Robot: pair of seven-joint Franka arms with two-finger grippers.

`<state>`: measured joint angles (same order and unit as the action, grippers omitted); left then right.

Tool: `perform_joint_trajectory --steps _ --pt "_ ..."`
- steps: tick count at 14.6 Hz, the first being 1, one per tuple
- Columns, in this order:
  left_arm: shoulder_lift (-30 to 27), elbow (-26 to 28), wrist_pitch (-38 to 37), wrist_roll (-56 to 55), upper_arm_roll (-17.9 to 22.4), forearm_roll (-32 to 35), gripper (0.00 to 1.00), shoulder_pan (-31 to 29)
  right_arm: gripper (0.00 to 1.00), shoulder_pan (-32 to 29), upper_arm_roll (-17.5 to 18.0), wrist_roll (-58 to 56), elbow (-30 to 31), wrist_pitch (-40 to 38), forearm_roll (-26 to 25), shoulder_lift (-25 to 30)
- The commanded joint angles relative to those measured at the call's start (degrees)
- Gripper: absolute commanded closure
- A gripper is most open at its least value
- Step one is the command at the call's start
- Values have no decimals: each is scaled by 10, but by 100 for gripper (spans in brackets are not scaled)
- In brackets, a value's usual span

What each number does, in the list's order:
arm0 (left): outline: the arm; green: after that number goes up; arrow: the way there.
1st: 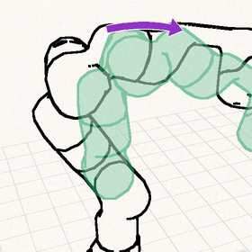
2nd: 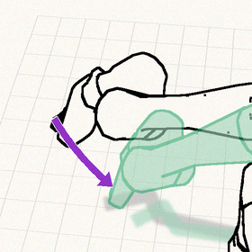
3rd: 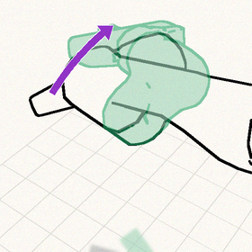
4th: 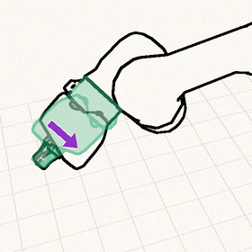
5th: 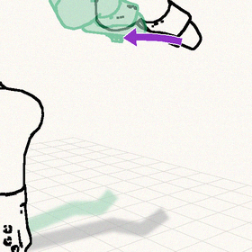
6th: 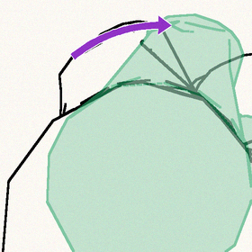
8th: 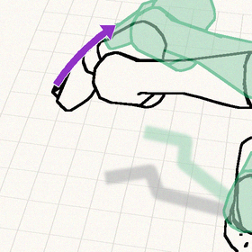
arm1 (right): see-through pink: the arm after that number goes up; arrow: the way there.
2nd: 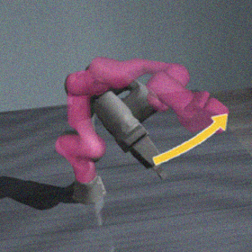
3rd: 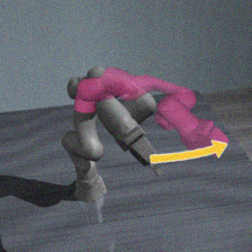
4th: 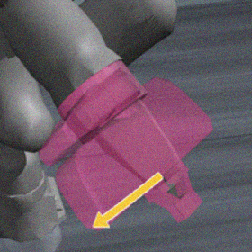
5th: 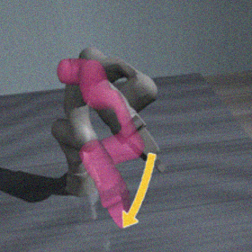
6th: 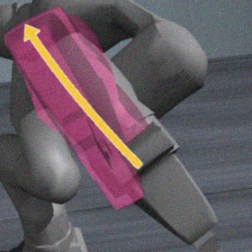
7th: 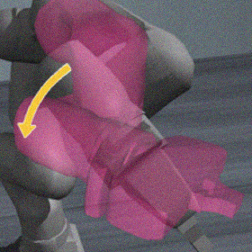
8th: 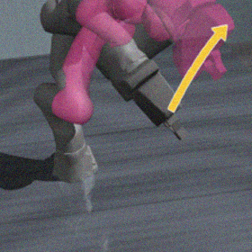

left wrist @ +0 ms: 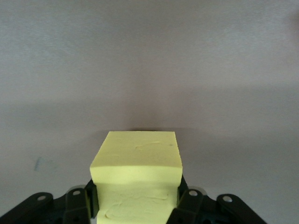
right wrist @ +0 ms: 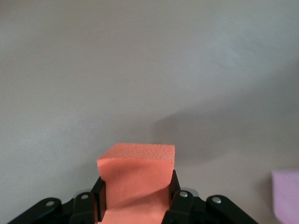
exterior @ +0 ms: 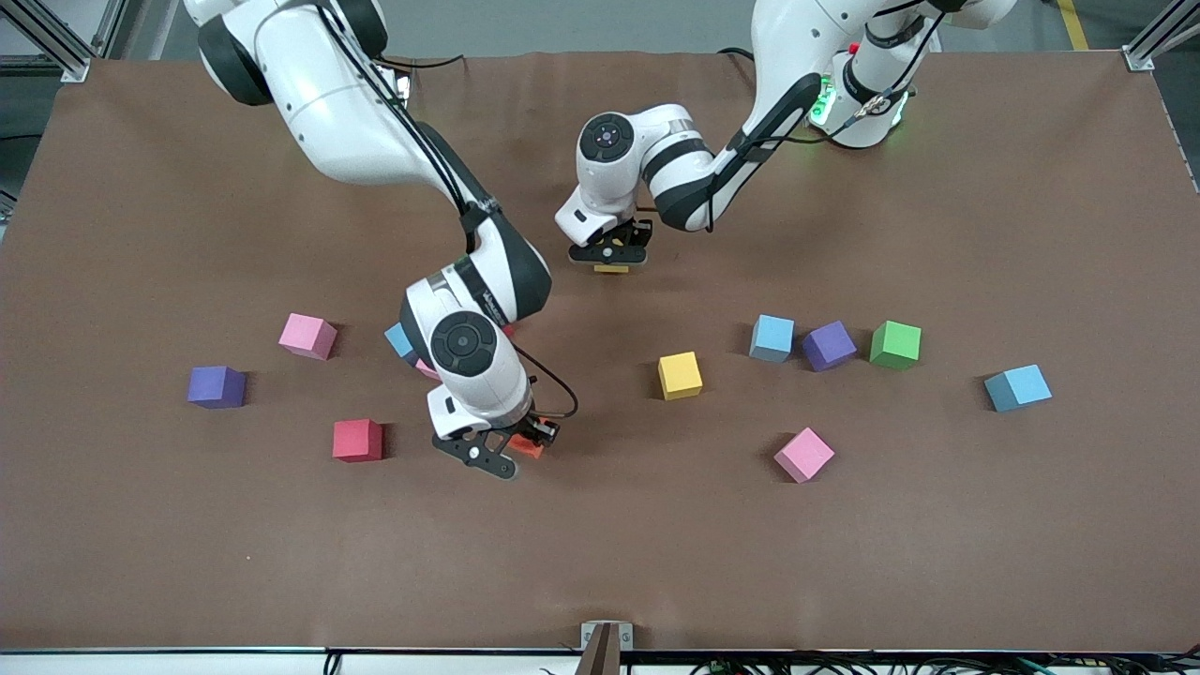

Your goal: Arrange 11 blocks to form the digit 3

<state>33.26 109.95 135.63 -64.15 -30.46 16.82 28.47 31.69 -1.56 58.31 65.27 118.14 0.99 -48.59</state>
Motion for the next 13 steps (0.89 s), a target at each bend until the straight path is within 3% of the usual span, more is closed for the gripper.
perform_joint_trajectory --steps 1,4,7,8,11,13 --pt "30 -42 -9 -3 3 9 79 26 88 12 3 75 22 -19 -5 37" --pt "37 -47 -9 -3 5 10 76 27 92 -2 4 64 22 -82 2 54" --pt "45 -56 -9 -3 6 10 71 26 99 3 3 81 21 -84 1 57" --pt "51 -64 -9 -3 6 10 64 27 100 7 2 120 21 -86 -6 61" --pt "61 -72 -7 -9 11 22 0 25 100 -9 2 178 36 -133 4 97" --pt "59 -71 -8 -9 11 22 0 20 100 -9 2 223 59 -174 5 131"
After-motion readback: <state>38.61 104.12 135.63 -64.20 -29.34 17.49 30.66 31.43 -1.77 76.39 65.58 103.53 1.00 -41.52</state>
